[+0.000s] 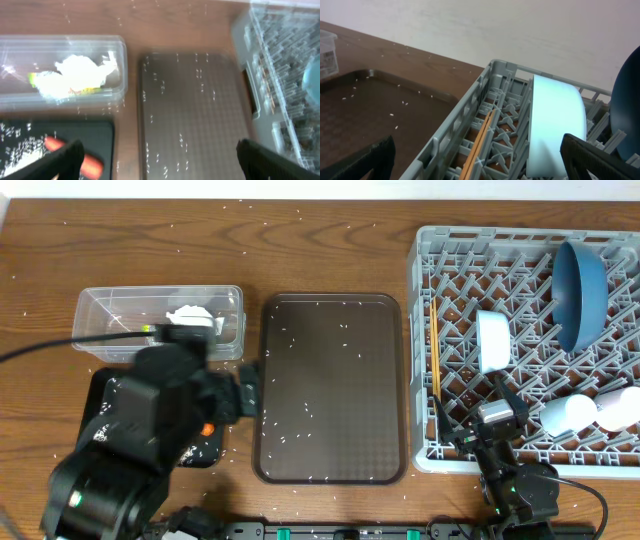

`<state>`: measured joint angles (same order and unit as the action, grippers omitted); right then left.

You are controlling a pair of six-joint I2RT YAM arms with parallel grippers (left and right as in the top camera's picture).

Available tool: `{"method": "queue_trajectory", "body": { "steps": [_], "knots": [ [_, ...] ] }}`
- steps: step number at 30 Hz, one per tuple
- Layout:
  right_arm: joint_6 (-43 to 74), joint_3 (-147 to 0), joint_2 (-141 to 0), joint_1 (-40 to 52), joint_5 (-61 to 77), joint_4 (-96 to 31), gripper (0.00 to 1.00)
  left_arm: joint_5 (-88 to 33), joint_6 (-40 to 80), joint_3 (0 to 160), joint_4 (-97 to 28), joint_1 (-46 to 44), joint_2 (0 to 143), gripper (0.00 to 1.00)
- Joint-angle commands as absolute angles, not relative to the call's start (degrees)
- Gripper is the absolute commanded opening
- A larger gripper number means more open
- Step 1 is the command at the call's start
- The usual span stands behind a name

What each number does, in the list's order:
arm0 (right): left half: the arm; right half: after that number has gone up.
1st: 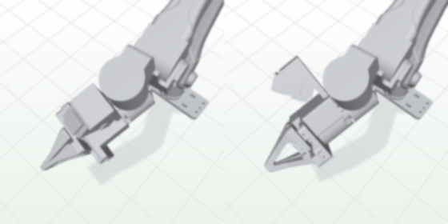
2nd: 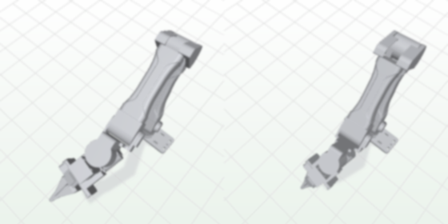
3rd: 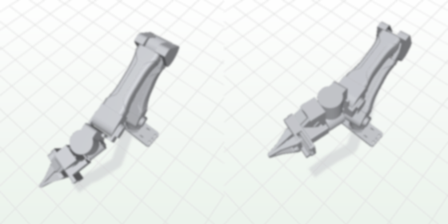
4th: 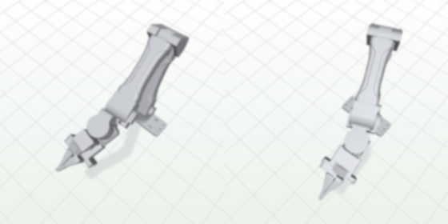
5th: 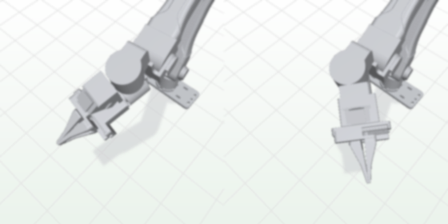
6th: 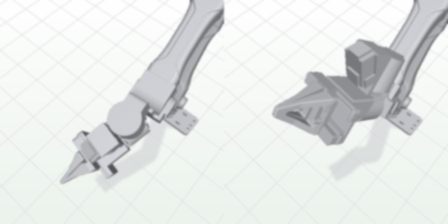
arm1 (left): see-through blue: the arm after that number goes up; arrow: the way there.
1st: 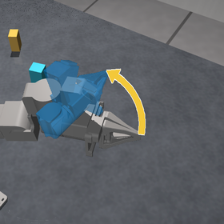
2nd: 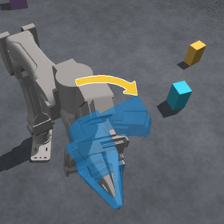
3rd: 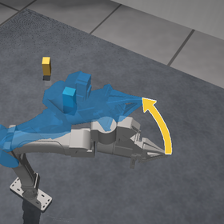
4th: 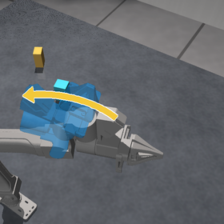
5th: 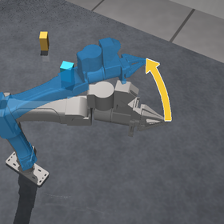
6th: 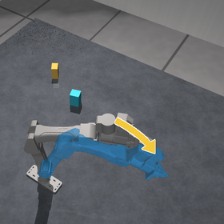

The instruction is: Sort waste into correct bins and load items into the dishwasher rack

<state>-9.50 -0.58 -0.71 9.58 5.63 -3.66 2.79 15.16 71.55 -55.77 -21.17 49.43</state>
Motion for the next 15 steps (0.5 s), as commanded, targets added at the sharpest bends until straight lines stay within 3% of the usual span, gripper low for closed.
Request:
{"method": "queue_trajectory", "body": {
  "steps": [1,8,15],
  "knots": [
    [-9.93,-0.32,-0.56,8.8,6.02,-3.62,0.99,3.16,13.28,66.17,-49.25,-15.59,43.94,0.98],
    [-9.93,-0.32,-0.78,8.8,6.04,-3.64,0.99,-6.33,3.79,50.92,-32.88,-4.32,29.76,0.98],
    [-9.93,-0.32,-0.78,8.8,6.04,-3.64,0.99,-10.11,-0.43,38.41,-22.55,0.27,16.82,0.98]
  ]
}}
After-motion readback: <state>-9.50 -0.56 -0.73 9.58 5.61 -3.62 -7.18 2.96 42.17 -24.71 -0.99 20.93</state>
